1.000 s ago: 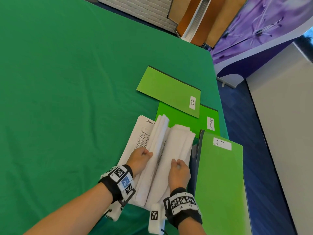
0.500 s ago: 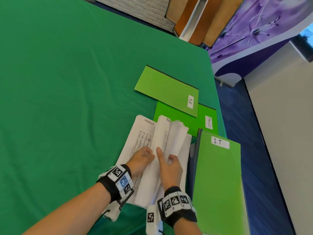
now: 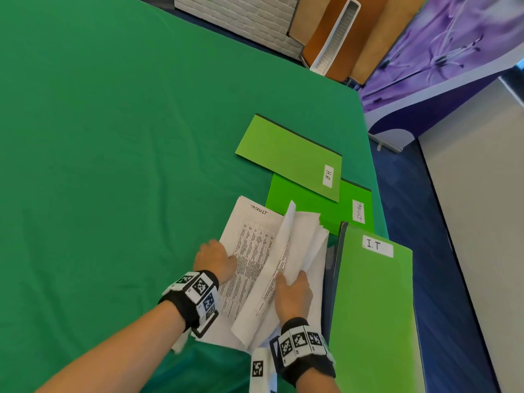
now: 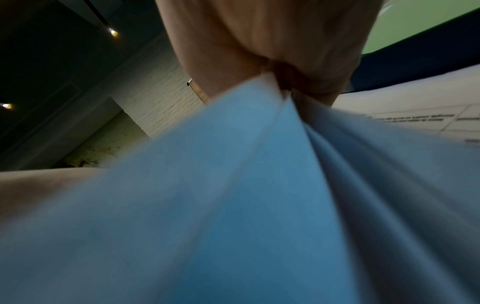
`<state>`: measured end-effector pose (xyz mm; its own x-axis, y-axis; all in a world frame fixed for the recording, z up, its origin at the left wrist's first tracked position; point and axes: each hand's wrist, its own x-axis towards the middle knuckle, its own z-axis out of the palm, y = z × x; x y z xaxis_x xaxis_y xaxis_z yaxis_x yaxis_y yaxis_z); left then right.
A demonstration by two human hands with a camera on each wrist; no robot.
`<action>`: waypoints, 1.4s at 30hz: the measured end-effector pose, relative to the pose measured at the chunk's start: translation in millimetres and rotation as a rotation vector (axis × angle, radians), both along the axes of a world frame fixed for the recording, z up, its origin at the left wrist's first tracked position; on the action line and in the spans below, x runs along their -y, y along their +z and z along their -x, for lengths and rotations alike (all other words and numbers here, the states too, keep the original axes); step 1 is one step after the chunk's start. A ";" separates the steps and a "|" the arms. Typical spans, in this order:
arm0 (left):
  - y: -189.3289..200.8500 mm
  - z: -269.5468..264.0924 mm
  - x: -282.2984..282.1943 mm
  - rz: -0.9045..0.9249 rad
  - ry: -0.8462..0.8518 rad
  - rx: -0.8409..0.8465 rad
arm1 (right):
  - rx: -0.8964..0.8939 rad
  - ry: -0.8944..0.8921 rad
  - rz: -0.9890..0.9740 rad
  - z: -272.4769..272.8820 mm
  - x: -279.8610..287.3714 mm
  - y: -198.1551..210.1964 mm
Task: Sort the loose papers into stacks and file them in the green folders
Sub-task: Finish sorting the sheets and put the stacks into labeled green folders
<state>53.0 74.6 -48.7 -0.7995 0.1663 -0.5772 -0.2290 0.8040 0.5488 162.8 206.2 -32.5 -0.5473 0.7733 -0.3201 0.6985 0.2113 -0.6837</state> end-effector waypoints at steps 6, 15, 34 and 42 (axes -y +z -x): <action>17.6 -11.9 -4.5 -0.479 -0.142 -0.048 | -0.046 -0.010 0.088 2.5 11.4 11.1; 11.1 -20.0 -11.5 -0.076 -0.134 -0.161 | -0.039 0.022 0.084 3.9 6.1 11.0; -0.1 -12.1 9.6 -0.065 0.105 -0.273 | -0.315 -0.527 0.812 -6.1 -8.5 1.5; 11.8 -20.6 3.3 -0.232 -0.043 -0.312 | -0.403 -0.546 0.969 -8.0 -10.0 1.9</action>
